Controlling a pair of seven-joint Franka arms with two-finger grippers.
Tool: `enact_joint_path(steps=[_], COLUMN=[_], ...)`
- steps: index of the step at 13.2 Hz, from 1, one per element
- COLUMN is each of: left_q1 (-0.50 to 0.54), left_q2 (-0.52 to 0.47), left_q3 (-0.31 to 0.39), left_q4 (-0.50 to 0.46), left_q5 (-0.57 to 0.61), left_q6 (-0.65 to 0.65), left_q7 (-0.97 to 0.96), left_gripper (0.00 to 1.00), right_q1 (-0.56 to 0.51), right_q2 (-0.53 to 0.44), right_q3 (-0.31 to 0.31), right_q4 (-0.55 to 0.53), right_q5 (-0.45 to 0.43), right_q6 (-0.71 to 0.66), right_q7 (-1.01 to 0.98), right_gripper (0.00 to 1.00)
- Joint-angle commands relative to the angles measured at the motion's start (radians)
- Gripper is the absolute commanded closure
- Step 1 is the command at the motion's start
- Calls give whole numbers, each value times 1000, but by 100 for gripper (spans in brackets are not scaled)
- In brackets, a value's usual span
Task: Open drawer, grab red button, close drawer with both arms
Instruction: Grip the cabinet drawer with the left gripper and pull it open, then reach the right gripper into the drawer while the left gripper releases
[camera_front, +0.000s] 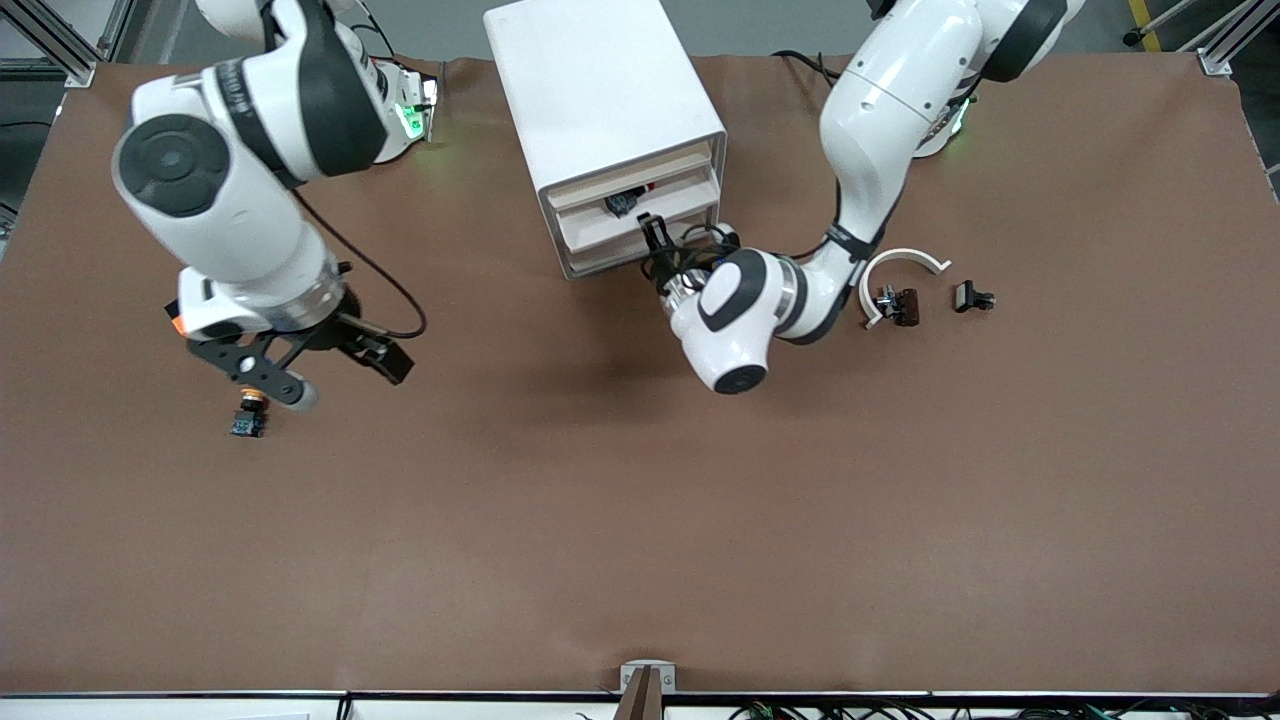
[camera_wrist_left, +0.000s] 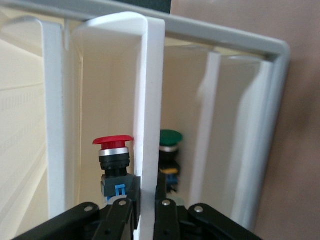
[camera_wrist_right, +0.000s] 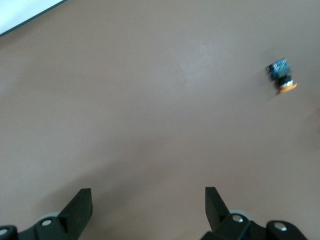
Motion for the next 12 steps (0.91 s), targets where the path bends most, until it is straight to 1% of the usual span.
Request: enact_joint_path(steps=[1,3,5,6,7,8,9,10,11,12], left_q1=[63,106,141,143,152,158,166,179,187,192], left_q2=[4,6,7,9,12,10,7,6,6,6], left_q3=[4,9,9,10,10,13,16,16,16,16], left_q4=[13,19,19,20,20,20,20,30,45,51], left_q5=[-16,-16,-16,-16,-14,-14,-12,-8,-3,-2], left_q6=[-5,10,28,34,44,44,44,44,42,42], left_q7=[32,35,46,56,63,70,72,72,72,72], left_gripper=[100,100,98,86,64,54,35,20,13,2], right_q1=[73,143,209,240,269,294,309,328,352,377], right_q2=[14,26,40,52,63,78,84,93,115,138], right_q3=[-7,-7,-7,-7,-7,-7,-7,-7,-7,-7], right_q4=[34,34,43,43,43,43,43,39,39,40], right_q5=[2,0,12,23,34,48,69,83,112,124], right_q6=[-16,-11,-5,-4,-2,7,43,89,113,136], right_q7=[155,262,301,307,318,356,400,431,471,514], right_gripper=[0,0,0,0,0,0,0,0,0,0])
